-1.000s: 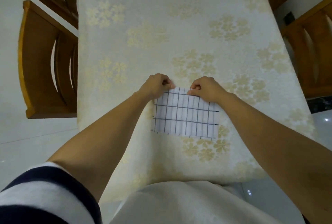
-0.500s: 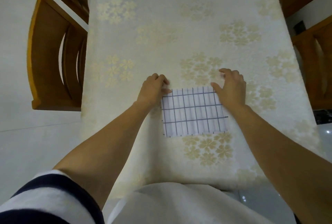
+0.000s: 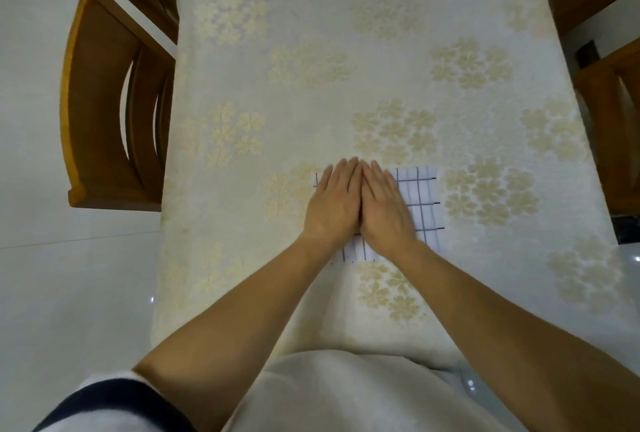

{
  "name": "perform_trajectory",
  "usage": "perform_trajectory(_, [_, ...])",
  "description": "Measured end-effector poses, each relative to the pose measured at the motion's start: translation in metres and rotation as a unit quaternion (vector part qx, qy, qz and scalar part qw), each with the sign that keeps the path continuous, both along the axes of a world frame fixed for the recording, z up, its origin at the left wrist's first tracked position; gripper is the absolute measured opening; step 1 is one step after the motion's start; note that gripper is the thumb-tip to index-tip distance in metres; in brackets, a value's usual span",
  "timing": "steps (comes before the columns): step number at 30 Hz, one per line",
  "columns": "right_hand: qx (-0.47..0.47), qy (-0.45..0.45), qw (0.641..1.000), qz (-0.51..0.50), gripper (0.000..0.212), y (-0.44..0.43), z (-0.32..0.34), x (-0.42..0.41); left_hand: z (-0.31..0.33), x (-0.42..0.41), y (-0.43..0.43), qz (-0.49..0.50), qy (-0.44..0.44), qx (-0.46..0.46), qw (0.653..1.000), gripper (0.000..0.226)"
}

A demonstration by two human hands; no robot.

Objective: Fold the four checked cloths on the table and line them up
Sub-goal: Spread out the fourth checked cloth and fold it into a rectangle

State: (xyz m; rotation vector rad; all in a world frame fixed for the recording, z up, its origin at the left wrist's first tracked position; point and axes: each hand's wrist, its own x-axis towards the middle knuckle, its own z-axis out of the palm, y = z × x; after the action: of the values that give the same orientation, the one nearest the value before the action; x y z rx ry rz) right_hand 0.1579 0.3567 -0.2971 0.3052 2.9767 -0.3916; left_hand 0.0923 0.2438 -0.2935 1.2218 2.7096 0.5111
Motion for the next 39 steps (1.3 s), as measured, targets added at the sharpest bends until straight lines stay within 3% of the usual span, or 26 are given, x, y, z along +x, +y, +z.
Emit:
perform_trajectory(4, [0.031,-0.046,0.998,-0.013,0.066,-0.005,-0.011,0.019,-0.018,0.012,-0.005,0.015,-0.056,-0.094,0.994,0.058])
perform_trajectory(7, [0.031,-0.056,0.998,-0.015,0.058,0.006,-0.012,0.022,-0.024,0.005,-0.01,0.005,-0.06,-0.108,0.992,0.059])
perform_trajectory(11, [0.018,-0.075,0.996,-0.032,0.069,0.024,-0.007,0.017,-0.025,-0.004,-0.018,-0.019,-0.048,-0.118,0.992,0.065])
perform_trajectory(20, [0.059,-0.128,0.986,-0.092,0.068,0.08,-0.004,0.035,-0.015,-0.024,-0.074,-0.006,-0.025,-0.156,0.987,0.067])
perform_trajectory(23, [0.048,-0.123,0.984,-0.122,0.068,0.071,0.006,0.027,-0.008,-0.026,-0.074,0.021,-0.062,-0.138,0.988,0.067])
perform_trajectory(25, [0.034,-0.06,0.989,-0.129,0.063,0.05,0.017,0.017,0.003,-0.019,-0.058,0.095,-0.072,-0.08,0.99,0.063])
perform_trajectory(28, [0.005,-0.017,0.997,-0.073,0.058,0.006,0.022,-0.001,0.011,0.007,-0.017,0.097,-0.066,-0.026,0.993,0.057])
perform_trajectory(31, [-0.009,-0.072,0.996,-0.05,0.059,-0.007,0.002,-0.001,-0.003,0.024,-0.001,0.08,-0.118,-0.052,0.988,0.056])
perform_trajectory(34, [0.037,-0.074,0.996,-0.04,0.061,0.019,-0.01,0.022,-0.017,0.022,-0.022,0.079,-0.074,-0.09,0.99,0.058])
perform_trajectory(39, [0.058,-0.094,0.987,-0.12,0.065,0.076,-0.009,0.055,-0.017,0.003,-0.058,0.123,-0.057,-0.124,0.983,0.06])
